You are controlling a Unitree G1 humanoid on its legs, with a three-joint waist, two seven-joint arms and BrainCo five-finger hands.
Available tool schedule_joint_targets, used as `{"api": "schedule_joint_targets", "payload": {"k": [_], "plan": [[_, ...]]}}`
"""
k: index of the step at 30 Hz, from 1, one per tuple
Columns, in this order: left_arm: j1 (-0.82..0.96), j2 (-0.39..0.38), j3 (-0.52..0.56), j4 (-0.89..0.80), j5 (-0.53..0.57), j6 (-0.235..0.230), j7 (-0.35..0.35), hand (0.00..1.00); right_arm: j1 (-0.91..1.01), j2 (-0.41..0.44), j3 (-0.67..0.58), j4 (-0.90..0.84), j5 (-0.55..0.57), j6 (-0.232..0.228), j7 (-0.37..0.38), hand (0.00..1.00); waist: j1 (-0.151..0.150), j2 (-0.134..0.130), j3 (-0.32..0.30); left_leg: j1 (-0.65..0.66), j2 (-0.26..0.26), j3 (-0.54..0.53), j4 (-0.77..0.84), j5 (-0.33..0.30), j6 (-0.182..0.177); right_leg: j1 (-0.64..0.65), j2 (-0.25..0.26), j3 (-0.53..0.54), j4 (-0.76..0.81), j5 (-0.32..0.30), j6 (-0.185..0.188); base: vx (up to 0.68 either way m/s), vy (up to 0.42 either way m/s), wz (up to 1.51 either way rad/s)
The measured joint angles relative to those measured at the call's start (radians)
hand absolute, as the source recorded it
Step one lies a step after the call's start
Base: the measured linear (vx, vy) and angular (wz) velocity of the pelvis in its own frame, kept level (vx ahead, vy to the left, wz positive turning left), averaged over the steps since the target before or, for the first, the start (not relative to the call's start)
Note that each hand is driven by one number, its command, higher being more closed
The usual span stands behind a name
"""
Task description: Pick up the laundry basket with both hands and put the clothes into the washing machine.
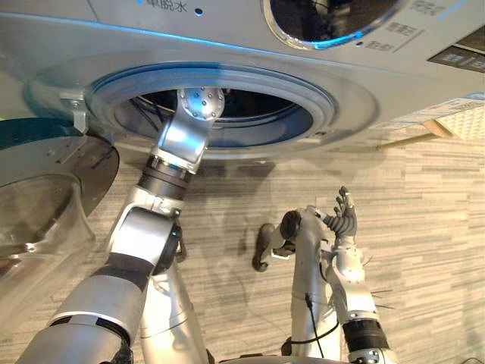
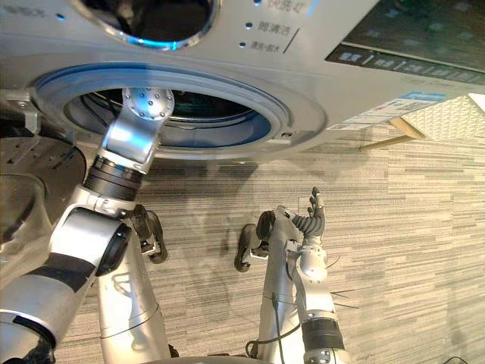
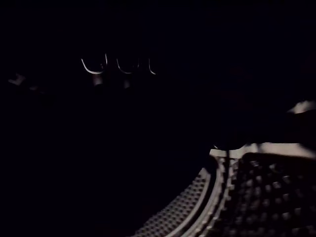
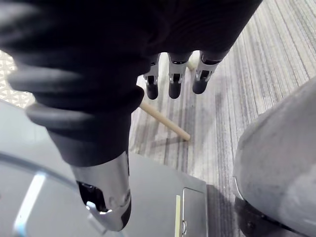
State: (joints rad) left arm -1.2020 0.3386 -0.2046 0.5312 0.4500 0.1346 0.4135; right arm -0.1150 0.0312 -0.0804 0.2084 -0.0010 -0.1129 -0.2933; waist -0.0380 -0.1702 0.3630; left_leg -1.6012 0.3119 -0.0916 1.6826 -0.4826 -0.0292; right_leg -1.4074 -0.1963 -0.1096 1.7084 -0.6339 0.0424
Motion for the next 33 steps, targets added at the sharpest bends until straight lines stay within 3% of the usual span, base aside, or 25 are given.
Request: {"api": "schedule_joint_targets", "payload": {"k": [2, 6, 9, 13, 16, 19, 21, 25, 30, 33], "plan": [[-0.001, 0.005, 0.002, 0.020, 0.072, 0.015, -0.041, 0.00, -0.004, -0.003, 0.002, 0.000, 0.005, -0.010, 0.016, 0.00, 0.003, 0.000, 0.000, 0.001, -0.001, 0.000, -0.002, 0.001, -0.002, 0.000, 0.000, 0.000, 0.000, -0.002, -0.003, 0.02, -0.036, 0.03], [-0.022, 0.004, 0.027, 0.049, 0.080, 0.020, -0.112, 0.00, -0.005, -0.015, 0.003, 0.000, 0.031, -0.015, 0.046, 0.00, 0.004, 0.000, 0.000, 0.005, -0.014, 0.007, -0.021, 0.013, -0.004, 0.002, -0.015, 0.000, -0.001, -0.003, -0.005, 0.01, -0.048, 0.13], [-0.016, 0.003, 0.079, 0.042, 0.001, 0.012, -0.126, 0.00, 0.000, -0.017, 0.001, 0.005, 0.041, -0.015, 0.059, 0.00, 0.017, 0.000, 0.000, 0.019, -0.015, 0.005, -0.043, 0.027, -0.009, 0.018, -0.016, -0.007, -0.018, -0.002, -0.008, 0.04, -0.058, 0.06], [0.167, 0.002, 0.119, -0.087, -0.141, -0.011, -0.127, 0.00, 0.006, -0.017, -0.002, 0.064, 0.049, 0.016, 0.064, 0.00, 0.034, 0.002, 0.000, 0.123, -0.020, 0.003, -0.103, 0.035, -0.023, 0.133, -0.029, -0.040, -0.071, -0.008, -0.019, 0.08, -0.055, 0.17], [0.396, -0.027, 0.120, -0.176, -0.207, -0.025, -0.153, 0.00, 0.026, -0.018, -0.024, 0.100, 0.049, 0.048, 0.080, 0.00, 0.055, 0.012, -0.001, 0.259, -0.036, 0.017, -0.198, 0.045, -0.040, 0.267, -0.036, -0.063, -0.158, -0.011, -0.024, 0.11, -0.072, 0.29], [0.654, -0.097, 0.135, -0.280, -0.291, -0.067, -0.181, 0.00, 0.053, -0.042, -0.050, 0.134, 0.048, 0.078, 0.082, 0.00, 0.062, 0.040, -0.015, 0.380, -0.054, 0.025, -0.304, 0.066, -0.048, 0.403, -0.050, -0.106, -0.254, -0.011, -0.025, 0.11, -0.075, 0.40], [0.843, -0.162, 0.156, -0.319, -0.347, -0.079, -0.198, 0.00, 0.074, -0.069, -0.068, 0.167, 0.046, 0.095, 0.084, 0.00, 0.090, 0.073, -0.031, 0.473, -0.068, 0.022, -0.394, 0.087, -0.063, 0.506, -0.050, -0.143, -0.337, -0.008, -0.030, 0.11, -0.094, 0.36], [1.089, -0.237, 0.195, -0.352, -0.443, -0.097, -0.200, 0.00, 0.088, -0.079, -0.079, 0.214, 0.037, 0.102, 0.098, 0.00, 0.113, 0.101, -0.046, 0.627, -0.089, 0.011, -0.569, 0.147, -0.084, 0.679, -0.048, -0.212, -0.491, 0.016, -0.040, 0.13, -0.099, 0.44], [1.275, -0.238, 0.206, -0.242, -0.487, -0.105, -0.283, 0.00, 0.115, -0.079, -0.081, 0.312, 0.026, 0.102, 0.102, 0.00, 0.127, 0.119, -0.071, 0.898, -0.106, 0.038, -0.870, 0.243, -0.095, 0.943, -0.024, -0.282, -0.780, 0.113, -0.026, 0.13, -0.057, 0.26], [1.316, -0.248, 0.223, -0.099, -0.474, -0.107, -0.304, 0.00, 0.149, -0.076, -0.080, 0.396, 0.018, 0.103, 0.103, 0.00, 0.130, 0.127, -0.132, 1.062, -0.106, 0.091, -1.053, 0.297, -0.088, 1.090, -0.004, -0.300, -0.986, 0.200, 0.001, 0.15, 0.066, -0.09]]}}
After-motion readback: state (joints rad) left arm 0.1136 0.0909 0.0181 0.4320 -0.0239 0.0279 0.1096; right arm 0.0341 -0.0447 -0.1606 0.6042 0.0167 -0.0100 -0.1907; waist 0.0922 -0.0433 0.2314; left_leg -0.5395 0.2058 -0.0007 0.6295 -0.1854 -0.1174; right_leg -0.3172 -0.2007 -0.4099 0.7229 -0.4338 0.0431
